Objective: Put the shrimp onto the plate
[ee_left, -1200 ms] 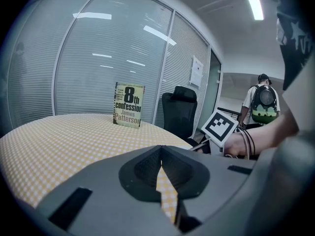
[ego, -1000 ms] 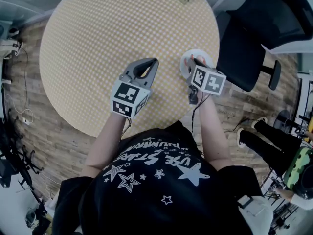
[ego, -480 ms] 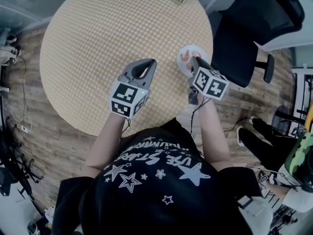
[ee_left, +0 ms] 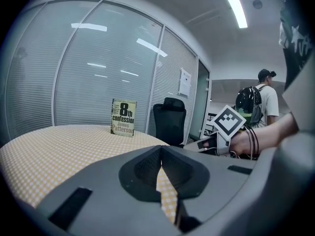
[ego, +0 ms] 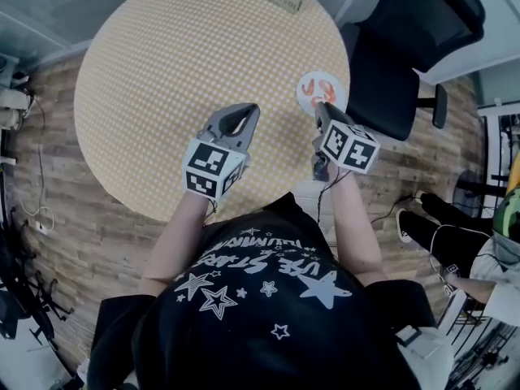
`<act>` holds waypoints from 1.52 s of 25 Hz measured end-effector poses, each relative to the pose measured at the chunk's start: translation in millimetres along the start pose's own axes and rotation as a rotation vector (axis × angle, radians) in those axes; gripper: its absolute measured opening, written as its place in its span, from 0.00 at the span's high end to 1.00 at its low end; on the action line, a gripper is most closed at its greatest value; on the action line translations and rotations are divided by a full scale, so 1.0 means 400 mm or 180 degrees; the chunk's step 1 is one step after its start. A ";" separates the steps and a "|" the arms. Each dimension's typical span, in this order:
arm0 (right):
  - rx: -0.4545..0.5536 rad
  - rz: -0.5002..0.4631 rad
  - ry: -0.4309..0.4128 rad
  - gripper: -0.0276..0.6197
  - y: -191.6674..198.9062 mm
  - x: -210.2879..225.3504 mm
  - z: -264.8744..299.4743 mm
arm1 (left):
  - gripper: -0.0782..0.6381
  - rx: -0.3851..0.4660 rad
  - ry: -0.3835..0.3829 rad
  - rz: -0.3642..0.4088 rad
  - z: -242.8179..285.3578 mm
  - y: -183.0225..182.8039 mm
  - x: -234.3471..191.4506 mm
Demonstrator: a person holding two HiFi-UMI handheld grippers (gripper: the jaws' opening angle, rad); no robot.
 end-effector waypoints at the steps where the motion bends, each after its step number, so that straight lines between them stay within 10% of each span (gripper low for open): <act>1: 0.0050 0.0008 0.0019 0.86 0.000 -0.006 -0.012 | 0.88 0.0013 0.0011 0.0009 -0.012 0.000 0.002; 21: 0.0416 0.0369 0.0194 0.87 0.146 -0.127 -0.265 | 0.88 0.0066 0.0564 0.0235 -0.201 0.042 0.049; 38: 0.0437 0.0276 -0.0212 0.87 0.201 -0.169 -0.362 | 0.88 0.0070 0.0491 0.0312 -0.257 0.041 0.140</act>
Point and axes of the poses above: the fingertips, and each gripper's own axes: z forward along the fingers, x to its right, y out of its underside, the point moved 6 cm from there along -z, backward along the fingers, and after that the axes turned 11 degrees about y, right-handed, at the moved point
